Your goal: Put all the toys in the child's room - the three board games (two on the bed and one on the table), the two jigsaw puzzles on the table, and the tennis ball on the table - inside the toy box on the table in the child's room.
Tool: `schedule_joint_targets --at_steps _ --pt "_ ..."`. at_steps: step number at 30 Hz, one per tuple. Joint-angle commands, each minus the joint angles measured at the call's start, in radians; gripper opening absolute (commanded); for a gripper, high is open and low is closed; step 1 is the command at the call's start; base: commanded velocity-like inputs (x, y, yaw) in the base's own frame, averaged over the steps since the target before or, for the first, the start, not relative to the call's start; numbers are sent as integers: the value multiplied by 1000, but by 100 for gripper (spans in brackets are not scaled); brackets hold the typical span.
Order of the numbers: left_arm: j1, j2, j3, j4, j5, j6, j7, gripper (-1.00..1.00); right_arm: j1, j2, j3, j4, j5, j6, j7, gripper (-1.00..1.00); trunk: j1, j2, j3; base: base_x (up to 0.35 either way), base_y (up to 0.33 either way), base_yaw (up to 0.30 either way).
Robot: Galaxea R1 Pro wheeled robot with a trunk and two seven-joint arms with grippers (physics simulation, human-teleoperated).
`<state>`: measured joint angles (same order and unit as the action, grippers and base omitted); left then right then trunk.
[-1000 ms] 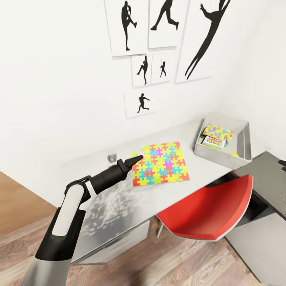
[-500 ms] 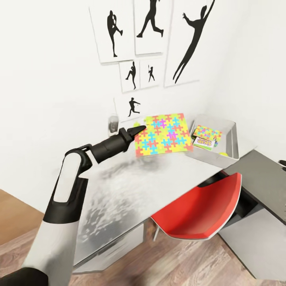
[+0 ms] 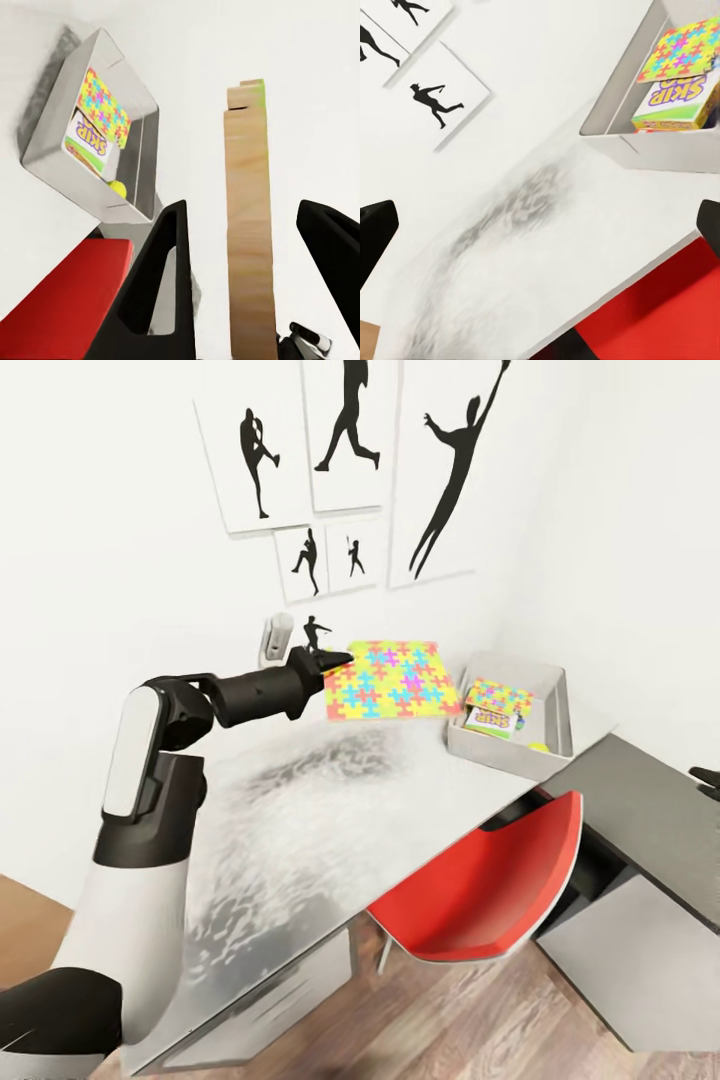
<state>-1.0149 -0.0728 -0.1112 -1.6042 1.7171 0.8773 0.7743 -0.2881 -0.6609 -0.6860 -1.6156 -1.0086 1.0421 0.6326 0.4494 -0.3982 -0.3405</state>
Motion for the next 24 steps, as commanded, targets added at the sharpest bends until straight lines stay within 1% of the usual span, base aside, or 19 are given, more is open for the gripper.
schedule_joint_targets --at_steps 1,3,6,8,13,24 --pt "1 7 0 -1 15 -1 13 -100 -2 0 0 0 6 5 6 100 1 -2 0 0 0 -120" --pt "5 18 -1 -1 20 -1 16 -100 -2 1 1 0 6 5 6 100 1 -2 3 0 0 -119" --pt "8 27 -2 -1 23 -1 20 -100 -2 1 2 0 6 5 6 100 1 -2 8 0 -12 -116" --pt "10 32 -4 2 26 1 24 -100 -2 0 8 0 7 5 7 100 1 -2 11 0 -202 -105" --pt "8 32 -3 7 26 3 26 -100 -2 2 14 0 7 5 7 100 1 -2 16 0 -259 -50" --pt "-1 30 -2 13 24 3 28 -100 -2 4 17 0 7 5 5 100 1 -2 16 26 -308 -5"
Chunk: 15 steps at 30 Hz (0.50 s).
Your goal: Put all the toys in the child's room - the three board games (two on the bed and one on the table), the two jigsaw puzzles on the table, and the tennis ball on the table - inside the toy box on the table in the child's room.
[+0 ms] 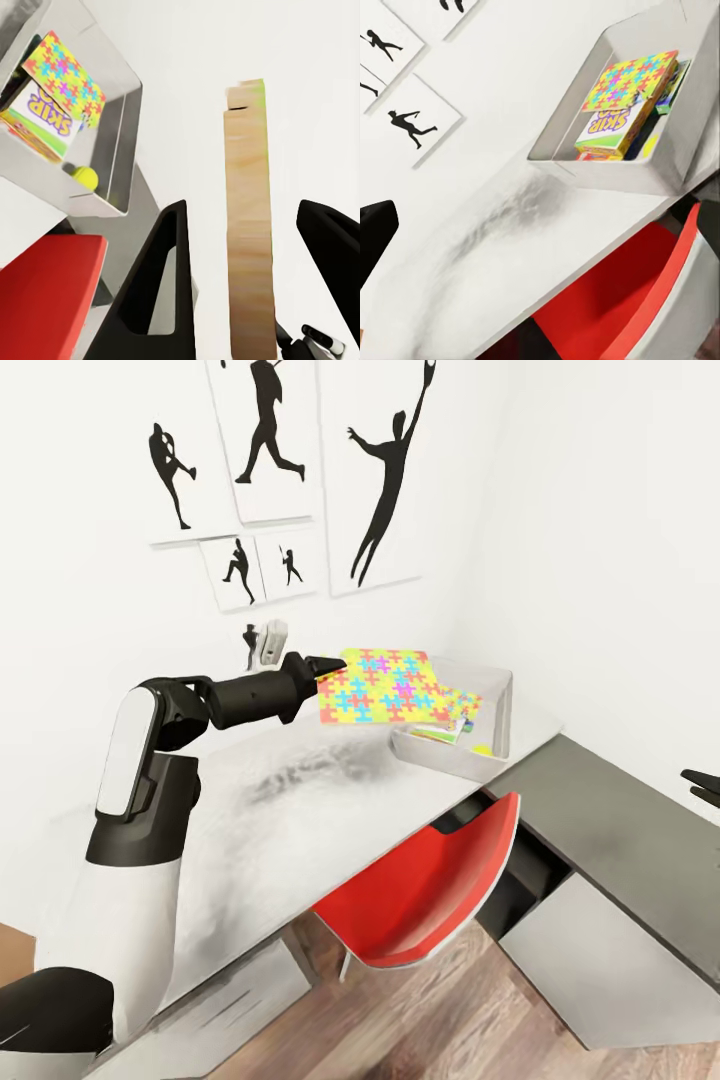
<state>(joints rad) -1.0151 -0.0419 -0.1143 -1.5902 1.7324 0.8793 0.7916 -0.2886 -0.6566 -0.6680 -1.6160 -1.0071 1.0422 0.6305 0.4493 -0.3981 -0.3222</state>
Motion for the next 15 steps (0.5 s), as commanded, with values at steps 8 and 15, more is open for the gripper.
schedule_joint_targets --at_steps 8,15 --pt "-15 3 3 13 7 1 10 -100 -2 0 -1 1 5 5 6 100 1 -2 -2 107 -313 0" --pt "-20 8 6 16 6 1 9 -100 -2 0 -2 1 6 5 6 100 1 -2 -2 210 -259 0"
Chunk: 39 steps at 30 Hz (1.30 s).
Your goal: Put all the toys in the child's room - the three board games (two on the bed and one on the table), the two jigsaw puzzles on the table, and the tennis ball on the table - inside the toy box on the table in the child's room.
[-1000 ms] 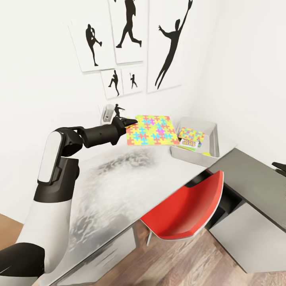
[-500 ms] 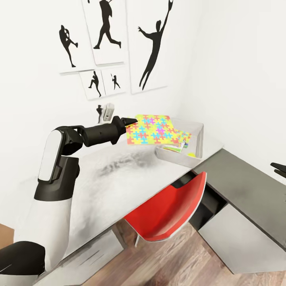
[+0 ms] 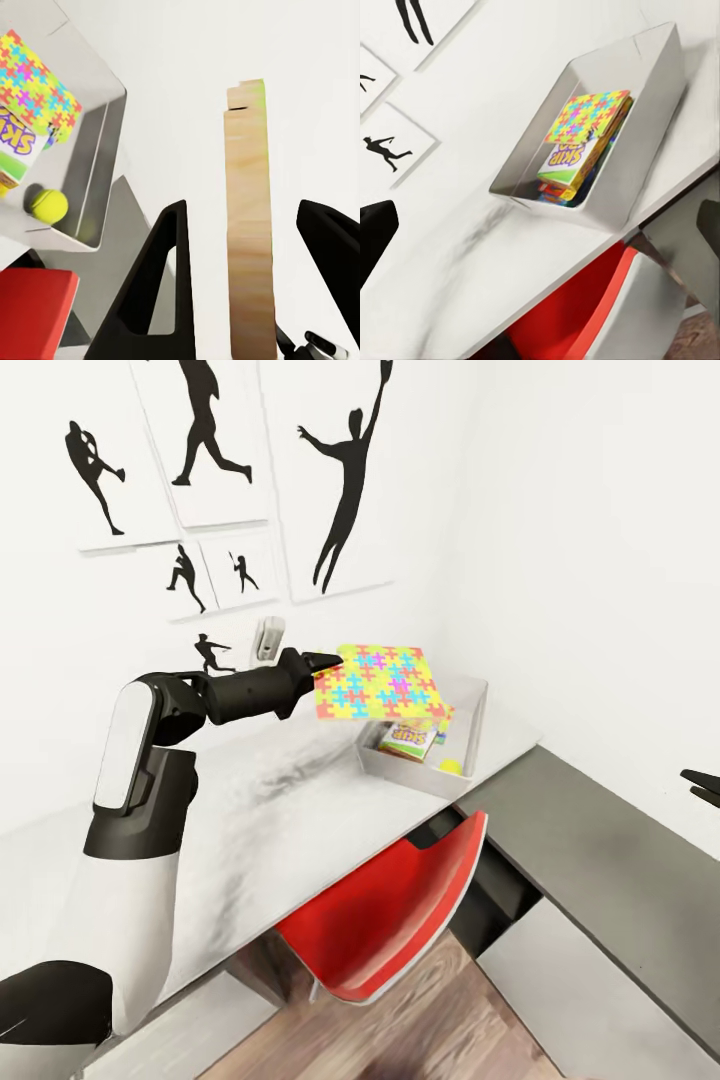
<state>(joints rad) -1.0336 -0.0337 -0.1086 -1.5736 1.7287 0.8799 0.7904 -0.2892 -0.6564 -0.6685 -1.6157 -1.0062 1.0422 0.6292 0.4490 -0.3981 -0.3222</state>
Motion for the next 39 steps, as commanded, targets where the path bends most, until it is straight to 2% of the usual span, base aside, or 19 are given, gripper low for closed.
schedule_joint_targets --at_steps 1,15,26,39 --pt "-1 0 1 -1 9 1 10 -100 -1 0 -1 1 6 5 7 100 1 -2 -2 259 -217 0" --pt "6 0 4 -2 11 -5 10 -100 -2 -1 -2 2 6 5 6 100 1 -2 -2 256 -175 10" --pt "6 -2 0 -2 11 -10 10 -100 -2 -2 -6 2 7 5 5 100 1 -2 -2 42 -23 201" --pt "3 -3 3 -2 10 -10 10 -100 -2 -1 -12 2 8 5 6 100 1 -2 -2 83 -1 32"
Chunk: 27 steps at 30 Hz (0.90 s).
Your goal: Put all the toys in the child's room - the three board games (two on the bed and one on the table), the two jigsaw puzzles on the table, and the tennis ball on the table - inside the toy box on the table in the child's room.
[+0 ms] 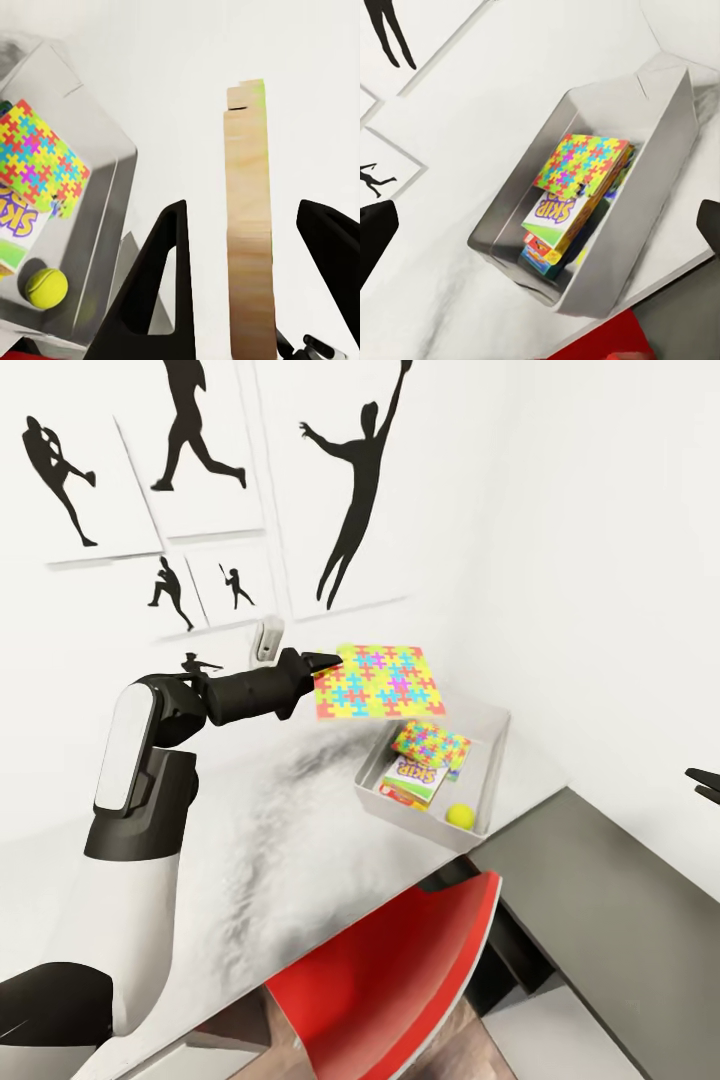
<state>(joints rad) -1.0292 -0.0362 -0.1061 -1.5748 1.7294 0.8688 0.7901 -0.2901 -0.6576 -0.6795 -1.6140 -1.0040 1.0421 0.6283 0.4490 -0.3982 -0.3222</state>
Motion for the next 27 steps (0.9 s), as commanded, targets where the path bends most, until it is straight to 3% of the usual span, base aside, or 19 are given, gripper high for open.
schedule_joint_targets --at_steps 1,11,12,16,20,24,27 --pt "-1 0 1 -1 9 1 11 -100 -1 0 -1 0 5 5 7 100 1 -2 -2 267 0 5" --pt "-12 -6 -3 15 8 0 11 -100 -1 1 -3 1 5 5 6 100 1 -2 -2 131 0 1" --pt "-56 -11 -6 85 8 0 11 -100 -1 2 2 5 6 5 8 100 1 -2 -2 9 0 0" --pt "-105 -22 -9 175 7 -1 10 -100 -1 3 4 6 14 5 8 100 1 -2 -2 5 0 0" --pt "-168 -51 -15 321 -18 3 1 -100 -1 2 6 6 20 5 8 100 1 -2 -2 2 0 0" --pt "-210 -69 -76 435 -32 4 -58 -100 -1 2 7 5 21 5 8 100 1 -2 -2 0 0 0" --pt "-256 -76 -169 564 -37 6 -160 -100 -1 1 7 4 21 5 8 100 1 -2 -2 0 0 -9"
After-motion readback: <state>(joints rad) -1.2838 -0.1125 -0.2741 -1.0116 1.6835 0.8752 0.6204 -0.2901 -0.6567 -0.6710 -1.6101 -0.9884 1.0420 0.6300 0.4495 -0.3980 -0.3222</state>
